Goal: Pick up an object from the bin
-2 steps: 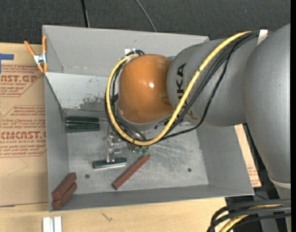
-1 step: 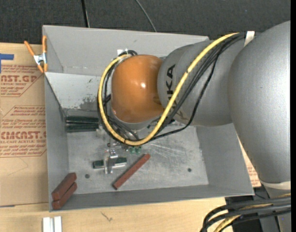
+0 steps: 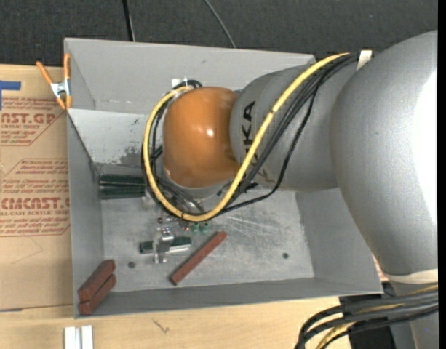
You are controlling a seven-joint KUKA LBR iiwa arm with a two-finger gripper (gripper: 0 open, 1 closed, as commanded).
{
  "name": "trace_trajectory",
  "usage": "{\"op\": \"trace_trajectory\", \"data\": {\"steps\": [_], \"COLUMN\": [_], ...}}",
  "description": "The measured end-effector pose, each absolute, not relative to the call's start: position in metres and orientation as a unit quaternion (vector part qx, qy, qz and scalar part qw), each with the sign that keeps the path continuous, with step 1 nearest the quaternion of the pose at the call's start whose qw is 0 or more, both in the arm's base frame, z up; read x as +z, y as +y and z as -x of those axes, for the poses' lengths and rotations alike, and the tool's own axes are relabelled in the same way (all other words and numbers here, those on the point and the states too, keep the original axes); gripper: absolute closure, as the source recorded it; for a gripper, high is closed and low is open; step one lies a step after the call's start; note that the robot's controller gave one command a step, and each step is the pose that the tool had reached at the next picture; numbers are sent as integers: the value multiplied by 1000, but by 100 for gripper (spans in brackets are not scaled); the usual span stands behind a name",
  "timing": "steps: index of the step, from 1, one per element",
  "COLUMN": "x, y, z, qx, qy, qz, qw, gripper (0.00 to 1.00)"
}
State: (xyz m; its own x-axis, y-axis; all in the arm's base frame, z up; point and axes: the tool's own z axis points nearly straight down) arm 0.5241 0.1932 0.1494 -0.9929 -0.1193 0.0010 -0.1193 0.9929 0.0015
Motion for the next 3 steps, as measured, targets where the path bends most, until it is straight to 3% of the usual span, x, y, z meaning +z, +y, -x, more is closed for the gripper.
{"op": "trace_trajectory", "data": {"steps": [1, 2, 3], "x": [77, 77, 233], "y": [179, 179, 180], "z": [-505, -505, -495], "qx": [-2, -2, -1], "qy": [-998, -998, -999], "qz": [-59, -59, -43], "qw": [-3, -3, -2], "gripper": [100, 100, 100]}}
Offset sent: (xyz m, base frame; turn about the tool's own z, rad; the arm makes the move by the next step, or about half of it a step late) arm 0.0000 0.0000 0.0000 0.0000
